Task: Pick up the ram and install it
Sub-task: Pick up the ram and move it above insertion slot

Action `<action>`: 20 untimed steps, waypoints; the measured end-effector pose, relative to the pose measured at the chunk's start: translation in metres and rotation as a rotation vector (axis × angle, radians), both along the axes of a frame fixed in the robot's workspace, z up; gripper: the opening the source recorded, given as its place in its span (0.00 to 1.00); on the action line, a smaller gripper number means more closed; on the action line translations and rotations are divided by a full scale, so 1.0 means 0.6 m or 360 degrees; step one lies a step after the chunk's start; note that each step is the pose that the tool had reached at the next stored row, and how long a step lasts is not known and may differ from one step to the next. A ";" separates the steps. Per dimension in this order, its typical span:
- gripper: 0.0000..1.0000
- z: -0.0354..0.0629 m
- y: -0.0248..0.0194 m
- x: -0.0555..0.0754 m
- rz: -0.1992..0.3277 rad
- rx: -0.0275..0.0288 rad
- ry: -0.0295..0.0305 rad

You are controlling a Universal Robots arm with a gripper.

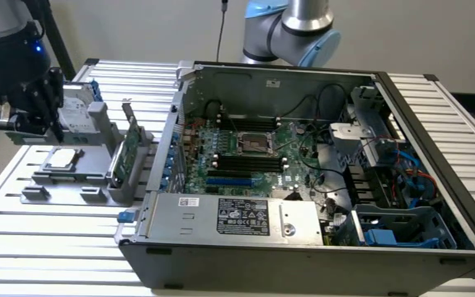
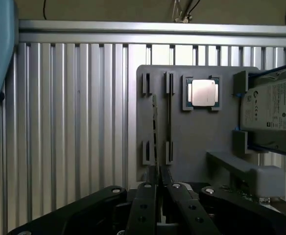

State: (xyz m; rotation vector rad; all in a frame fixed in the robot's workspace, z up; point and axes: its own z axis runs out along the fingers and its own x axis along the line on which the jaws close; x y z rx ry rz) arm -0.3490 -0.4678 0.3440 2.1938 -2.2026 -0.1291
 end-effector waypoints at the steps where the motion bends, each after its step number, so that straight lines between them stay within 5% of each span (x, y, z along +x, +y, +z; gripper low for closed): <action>1: 0.14 0.008 0.0000 0.008 0.0001 0.00020 0.00012; 10: 0.14 0.068 0.0001 0.076 0.0008 0.00180 0.00128; 20: 0.14 0.080 0.0001 0.152 0.0009 0.00518 0.00154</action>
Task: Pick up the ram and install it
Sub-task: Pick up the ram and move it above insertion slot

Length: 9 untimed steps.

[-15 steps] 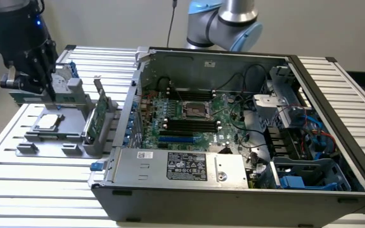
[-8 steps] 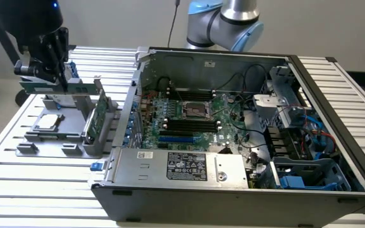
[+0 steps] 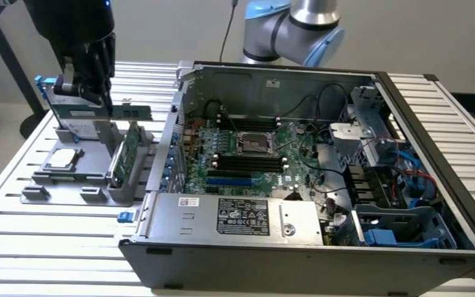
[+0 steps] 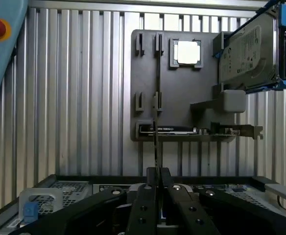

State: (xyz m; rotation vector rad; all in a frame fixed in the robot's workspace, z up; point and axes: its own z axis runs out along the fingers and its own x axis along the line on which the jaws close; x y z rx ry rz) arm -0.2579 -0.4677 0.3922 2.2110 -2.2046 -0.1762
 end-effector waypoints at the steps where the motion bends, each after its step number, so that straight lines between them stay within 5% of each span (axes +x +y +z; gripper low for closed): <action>1: 0.14 0.000 0.0000 0.007 0.0000 0.00031 0.00000; 9: 0.14 0.000 -0.0004 0.068 0.0001 0.00093 0.00002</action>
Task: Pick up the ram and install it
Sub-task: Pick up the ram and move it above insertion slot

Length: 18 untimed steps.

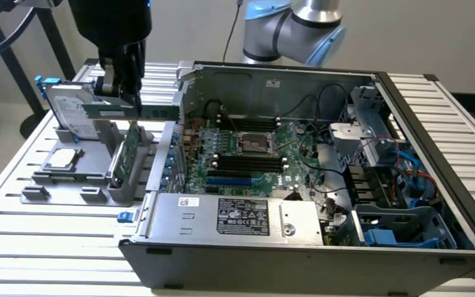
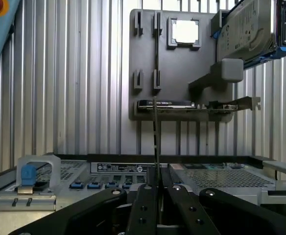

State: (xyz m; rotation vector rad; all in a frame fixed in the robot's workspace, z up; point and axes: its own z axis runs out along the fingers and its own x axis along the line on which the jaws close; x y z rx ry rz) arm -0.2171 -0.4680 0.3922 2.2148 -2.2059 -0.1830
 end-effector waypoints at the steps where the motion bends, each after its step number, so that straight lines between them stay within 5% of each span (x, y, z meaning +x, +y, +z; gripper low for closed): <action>1: 0.14 0.000 -0.0003 0.008 0.0000 0.00008 0.00000; 18: 0.14 -0.002 -0.0017 0.136 0.0003 0.00060 0.00001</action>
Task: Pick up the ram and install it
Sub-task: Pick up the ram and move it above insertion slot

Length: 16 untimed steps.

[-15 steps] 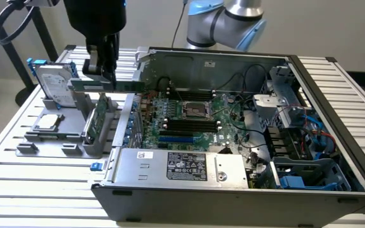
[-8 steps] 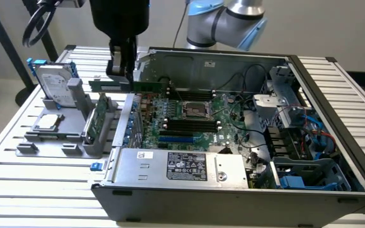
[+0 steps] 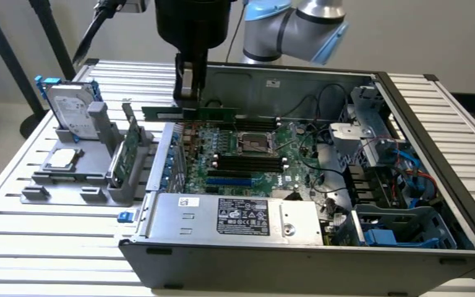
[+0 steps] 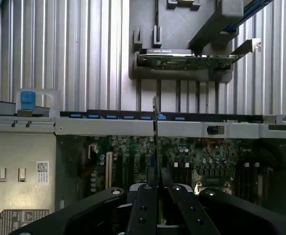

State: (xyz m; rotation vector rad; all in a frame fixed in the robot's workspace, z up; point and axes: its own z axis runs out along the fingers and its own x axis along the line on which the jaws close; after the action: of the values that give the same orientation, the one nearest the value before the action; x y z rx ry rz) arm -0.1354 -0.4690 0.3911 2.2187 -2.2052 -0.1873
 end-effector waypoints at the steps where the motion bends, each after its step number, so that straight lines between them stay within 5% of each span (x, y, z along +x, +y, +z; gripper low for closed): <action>1: 0.14 0.000 0.0000 0.008 0.0000 0.00000 0.00001; 6: 0.14 -0.003 0.0048 0.045 0.0001 -0.00001 0.00002; 16: 0.14 -0.008 0.0573 0.089 0.0001 -0.00074 0.00000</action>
State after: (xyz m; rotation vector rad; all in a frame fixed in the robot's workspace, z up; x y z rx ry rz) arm -0.0819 -0.4346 0.3863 2.2167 -2.2029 -0.1820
